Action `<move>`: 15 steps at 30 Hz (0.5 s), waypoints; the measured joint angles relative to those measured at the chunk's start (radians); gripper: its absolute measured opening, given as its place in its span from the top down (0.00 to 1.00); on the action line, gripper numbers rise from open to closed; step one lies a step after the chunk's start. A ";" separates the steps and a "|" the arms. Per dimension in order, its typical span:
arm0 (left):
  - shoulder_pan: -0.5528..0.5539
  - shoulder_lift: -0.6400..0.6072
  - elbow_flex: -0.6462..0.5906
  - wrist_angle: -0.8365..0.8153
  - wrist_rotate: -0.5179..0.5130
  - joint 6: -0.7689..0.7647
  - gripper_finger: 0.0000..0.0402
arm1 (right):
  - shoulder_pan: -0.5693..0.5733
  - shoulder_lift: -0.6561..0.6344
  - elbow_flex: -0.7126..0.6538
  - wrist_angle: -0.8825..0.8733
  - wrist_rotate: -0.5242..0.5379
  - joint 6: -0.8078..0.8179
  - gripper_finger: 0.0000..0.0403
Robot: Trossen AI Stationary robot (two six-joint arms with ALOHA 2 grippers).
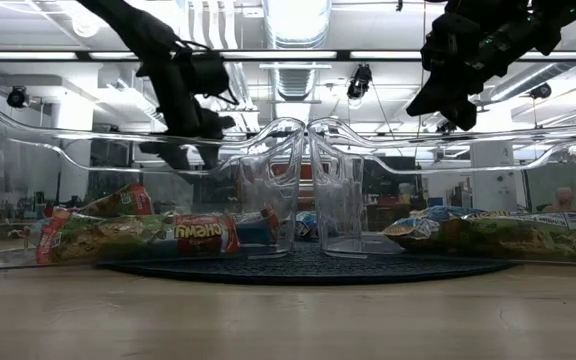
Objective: Pick and place Granola Bars by type
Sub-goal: Put the blue snack into the top transparent bin
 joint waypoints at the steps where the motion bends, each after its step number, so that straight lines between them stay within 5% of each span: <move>1: 0.005 0.007 0.000 0.000 -0.010 0.006 0.35 | 0.000 0.000 0.000 0.000 0.000 0.005 0.98; 8: 0.020 0.093 0.000 0.008 -0.013 0.042 0.35 | 0.000 0.000 0.000 0.000 0.000 0.014 0.98; 15: 0.035 0.212 0.064 -0.159 -0.103 0.099 0.35 | 0.000 0.000 0.000 0.000 -0.025 0.018 0.98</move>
